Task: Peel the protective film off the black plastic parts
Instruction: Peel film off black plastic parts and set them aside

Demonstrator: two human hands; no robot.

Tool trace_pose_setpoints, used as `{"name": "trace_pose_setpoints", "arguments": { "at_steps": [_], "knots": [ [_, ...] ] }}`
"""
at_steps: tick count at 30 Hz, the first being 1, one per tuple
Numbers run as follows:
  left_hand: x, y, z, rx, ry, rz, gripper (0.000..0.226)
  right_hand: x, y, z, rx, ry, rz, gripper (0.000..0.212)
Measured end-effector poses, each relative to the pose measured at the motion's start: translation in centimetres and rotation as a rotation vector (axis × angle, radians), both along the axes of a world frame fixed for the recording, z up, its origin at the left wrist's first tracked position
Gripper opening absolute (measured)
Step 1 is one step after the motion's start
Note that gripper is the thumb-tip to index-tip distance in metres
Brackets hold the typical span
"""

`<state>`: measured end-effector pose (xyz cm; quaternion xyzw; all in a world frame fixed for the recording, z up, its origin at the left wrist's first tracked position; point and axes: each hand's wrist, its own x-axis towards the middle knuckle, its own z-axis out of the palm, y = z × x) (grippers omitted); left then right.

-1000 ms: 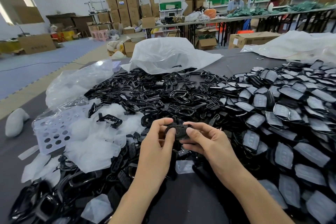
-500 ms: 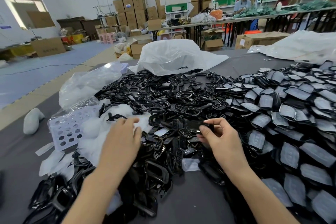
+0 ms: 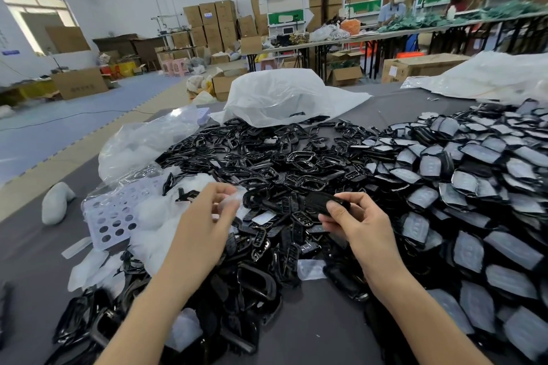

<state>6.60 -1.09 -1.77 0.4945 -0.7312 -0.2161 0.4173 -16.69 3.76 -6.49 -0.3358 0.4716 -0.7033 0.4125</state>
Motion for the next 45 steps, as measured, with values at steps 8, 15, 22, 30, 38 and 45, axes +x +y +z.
{"name": "trace_pose_setpoints", "arguments": {
  "at_steps": [8,15,22,30,38,45],
  "knots": [
    [-7.2,1.3,-2.2,0.235,0.312,-0.247,0.028,0.0,0.3,1.1,-0.050,-0.330,0.149,0.023],
    [-8.1,1.6,-4.0,0.263,0.505,-0.304,0.015,0.0,0.2,0.7,-0.021,-0.292,0.246,0.020],
    [-7.6,2.3,-4.3,0.209,0.355,-0.352,0.026,-0.2,0.1,0.6,-0.048,-0.312,0.212,0.022],
    [-7.6,2.3,-4.6,0.022,0.090,-0.202,0.035,-0.9,-0.2,0.5,-0.032,-0.321,0.069,0.027],
    [-8.0,2.8,-4.6,-0.037,0.003,-0.320,0.022,-0.9,-0.3,0.1,0.000,-0.287,0.021,0.015],
    [-8.2,2.7,-4.5,0.027,0.255,-0.247,0.021,-0.1,0.0,0.1,0.024,-0.178,0.146,0.012]
  ]
}}
